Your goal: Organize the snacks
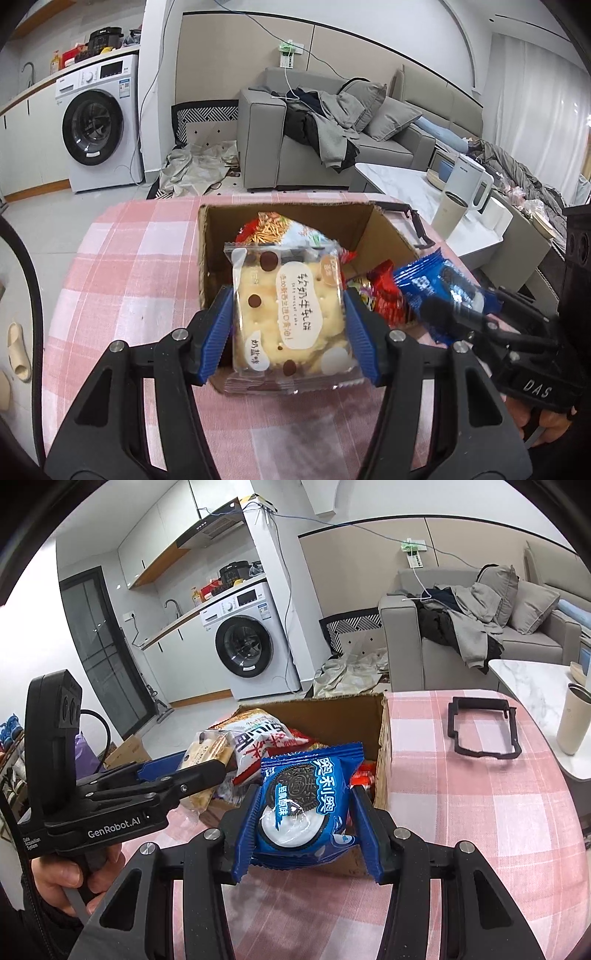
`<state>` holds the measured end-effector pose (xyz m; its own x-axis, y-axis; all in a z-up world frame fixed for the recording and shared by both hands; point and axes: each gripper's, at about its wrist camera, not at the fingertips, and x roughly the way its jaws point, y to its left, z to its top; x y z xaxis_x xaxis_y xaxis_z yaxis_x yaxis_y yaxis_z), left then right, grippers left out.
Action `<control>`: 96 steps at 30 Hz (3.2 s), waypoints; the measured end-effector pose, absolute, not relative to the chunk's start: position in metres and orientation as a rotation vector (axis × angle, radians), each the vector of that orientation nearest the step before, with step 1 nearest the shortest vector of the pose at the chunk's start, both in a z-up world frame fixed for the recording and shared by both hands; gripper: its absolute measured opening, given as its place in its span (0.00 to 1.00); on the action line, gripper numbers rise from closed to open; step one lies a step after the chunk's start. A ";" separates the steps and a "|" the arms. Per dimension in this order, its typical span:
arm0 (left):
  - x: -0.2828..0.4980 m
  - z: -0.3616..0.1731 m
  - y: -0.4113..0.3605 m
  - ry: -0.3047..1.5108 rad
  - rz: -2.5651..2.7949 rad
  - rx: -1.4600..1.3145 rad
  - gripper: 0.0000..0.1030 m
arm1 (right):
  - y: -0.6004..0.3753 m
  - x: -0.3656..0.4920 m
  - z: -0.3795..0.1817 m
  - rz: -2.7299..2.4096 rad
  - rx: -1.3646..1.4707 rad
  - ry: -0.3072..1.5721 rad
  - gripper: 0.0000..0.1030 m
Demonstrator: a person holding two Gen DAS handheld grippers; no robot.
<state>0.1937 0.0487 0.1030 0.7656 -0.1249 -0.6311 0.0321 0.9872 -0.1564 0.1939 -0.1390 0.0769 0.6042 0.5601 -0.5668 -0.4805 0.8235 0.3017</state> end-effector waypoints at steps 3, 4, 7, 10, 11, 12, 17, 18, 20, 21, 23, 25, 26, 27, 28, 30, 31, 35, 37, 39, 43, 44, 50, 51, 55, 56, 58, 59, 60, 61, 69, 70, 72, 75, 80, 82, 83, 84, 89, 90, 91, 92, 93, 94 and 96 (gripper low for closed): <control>0.207 0.100 0.045 0.698 -0.087 -0.135 0.53 | -0.137 0.200 0.076 0.596 0.130 0.694 0.47; 0.211 0.099 0.044 0.695 -0.084 -0.128 0.53 | -0.137 0.202 0.075 0.597 0.133 0.695 0.47; 0.221 0.095 0.041 0.697 -0.073 -0.115 0.53 | -0.135 0.205 0.076 0.599 0.135 0.684 0.47; 0.228 0.090 0.039 0.694 -0.069 -0.109 0.53 | -0.133 0.211 0.075 0.598 0.132 0.686 0.47; 0.229 0.089 0.038 0.690 -0.068 -0.103 0.53 | -0.132 0.214 0.074 0.598 0.132 0.688 0.47; 0.231 0.088 0.037 0.689 -0.067 -0.098 0.53 | -0.131 0.216 0.073 0.597 0.132 0.689 0.47; 0.235 0.083 0.032 0.681 -0.062 -0.078 0.53 | -0.129 0.226 0.068 0.596 0.134 0.699 0.47; 0.237 0.082 0.032 0.682 -0.063 -0.077 0.54 | -0.128 0.228 0.068 0.597 0.135 0.696 0.47; 0.239 0.081 0.032 0.680 -0.062 -0.076 0.53 | -0.127 0.230 0.067 0.599 0.135 0.694 0.47; 0.240 0.080 0.032 0.679 -0.062 -0.077 0.53 | -0.127 0.232 0.067 0.598 0.139 0.692 0.47; 0.244 0.079 0.034 0.678 -0.058 -0.083 0.53 | -0.126 0.236 0.066 0.597 0.149 0.694 0.47; 0.247 0.078 0.036 0.676 -0.057 -0.087 0.53 | -0.125 0.239 0.065 0.595 0.154 0.692 0.47; 0.250 0.077 0.037 0.675 -0.058 -0.089 0.53 | -0.125 0.240 0.064 0.594 0.158 0.690 0.47; 0.252 0.077 0.038 0.675 -0.061 -0.091 0.53 | -0.124 0.241 0.064 0.594 0.160 0.691 0.47; 0.255 0.076 0.038 0.677 -0.064 -0.091 0.53 | -0.124 0.243 0.063 0.594 0.162 0.693 0.47; 0.259 0.075 0.039 0.678 -0.069 -0.089 0.53 | -0.123 0.245 0.062 0.592 0.166 0.688 0.47; 0.261 0.075 0.039 0.676 -0.070 -0.085 0.53 | -0.122 0.246 0.061 0.592 0.168 0.688 0.47; 0.268 0.070 0.038 0.683 -0.069 -0.077 0.54 | -0.122 0.251 0.060 0.582 0.180 0.687 0.47; 0.268 0.067 0.038 0.685 -0.069 -0.074 0.54 | -0.121 0.254 0.060 0.575 0.182 0.687 0.47; 0.270 0.063 0.039 0.703 -0.066 -0.077 0.54 | -0.121 0.257 0.060 0.570 0.181 0.686 0.47; 0.271 0.058 0.033 0.699 -0.056 -0.044 0.54 | -0.119 0.261 0.059 0.568 0.175 0.684 0.47; 0.272 0.057 0.032 0.695 -0.053 -0.043 0.54 | -0.118 0.261 0.059 0.566 0.166 0.684 0.47; 0.274 0.056 0.033 0.706 -0.056 -0.056 0.56 | -0.114 0.261 0.058 0.566 0.135 0.686 0.49; 0.273 0.056 0.033 0.706 -0.059 -0.057 0.58 | -0.114 0.260 0.059 0.564 0.129 0.681 0.50; 0.263 0.063 0.034 0.686 -0.087 -0.084 0.81 | -0.118 0.252 0.064 0.562 0.115 0.657 0.69; 0.260 0.065 0.034 0.679 -0.089 -0.087 0.86 | -0.121 0.248 0.066 0.569 0.124 0.645 0.75; 0.254 0.067 0.034 0.671 -0.081 -0.090 0.91 | -0.126 0.241 0.070 0.563 0.124 0.628 0.83; 0.250 0.068 0.035 0.666 -0.083 -0.095 0.93 | -0.129 0.238 0.073 0.556 0.119 0.619 0.87; 0.245 0.070 0.036 0.660 -0.092 -0.101 0.94 | -0.132 0.234 0.075 0.555 0.117 0.613 0.88; 0.240 0.072 0.036 0.654 -0.095 -0.104 0.98 | -0.134 0.232 0.076 0.558 0.120 0.610 0.91; 0.190 0.085 0.045 0.596 -0.080 -0.121 0.99 | -0.148 0.206 0.086 0.570 0.111 0.582 1.00; 0.184 0.086 0.046 0.591 -0.077 -0.119 0.99 | -0.148 0.201 0.086 0.573 0.108 0.573 1.00; 0.169 0.086 0.048 0.576 -0.071 -0.116 0.99 | -0.149 0.193 0.086 0.586 0.106 0.557 1.00; 0.147 0.085 0.053 0.558 -0.064 -0.118 0.99 | -0.151 0.178 0.085 0.596 0.100 0.532 1.00; 0.118 0.075 0.056 0.533 -0.071 -0.151 0.99 | -0.154 0.153 0.078 0.601 0.078 0.497 1.00; 0.107 0.069 0.059 0.516 -0.064 -0.148 0.99 | -0.155 0.144 0.073 0.605 0.072 0.486 1.00; 0.101 0.067 0.060 0.506 -0.064 -0.143 0.99 | -0.156 0.140 0.070 0.603 0.064 0.484 1.00; 0.095 0.063 0.061 0.502 -0.063 -0.139 0.99 | -0.156 0.135 0.066 0.601 0.058 0.477 1.00; 0.076 0.053 0.055 0.493 -0.053 -0.125 0.99 | -0.157 0.119 0.055 0.598 0.042 0.459 1.00; 0.074 0.052 0.054 0.492 -0.051 -0.125 0.99 | -0.158 0.118 0.053 0.596 0.040 0.455 1.00; 0.070 0.050 0.055 0.488 -0.048 -0.125 0.99 | -0.158 0.116 0.053 0.595 0.039 0.447 1.00; 0.066 0.048 0.056 0.483 -0.042 -0.123 0.99 | -0.159 0.113 0.051 0.595 0.040 0.438 1.00; 0.062 0.046 0.057 0.473 -0.034 -0.121 0.99 | -0.160 0.111 0.050 0.596 0.041 0.432 1.00; 0.057 0.044 0.058 0.466 -0.027 -0.119 0.99 | -0.161 0.109 0.049 0.593 0.042 0.426 1.00; 0.055 0.043 0.064 0.455 -0.007 -0.119 0.99 | -0.162 0.108 0.047 0.591 0.045 0.419 1.00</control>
<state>0.0547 0.0637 0.0433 0.8982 -0.0339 -0.4383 -0.0194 0.9930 -0.1166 0.1076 -0.1622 0.0472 0.7490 0.5491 -0.3708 -0.5312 0.8321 0.1594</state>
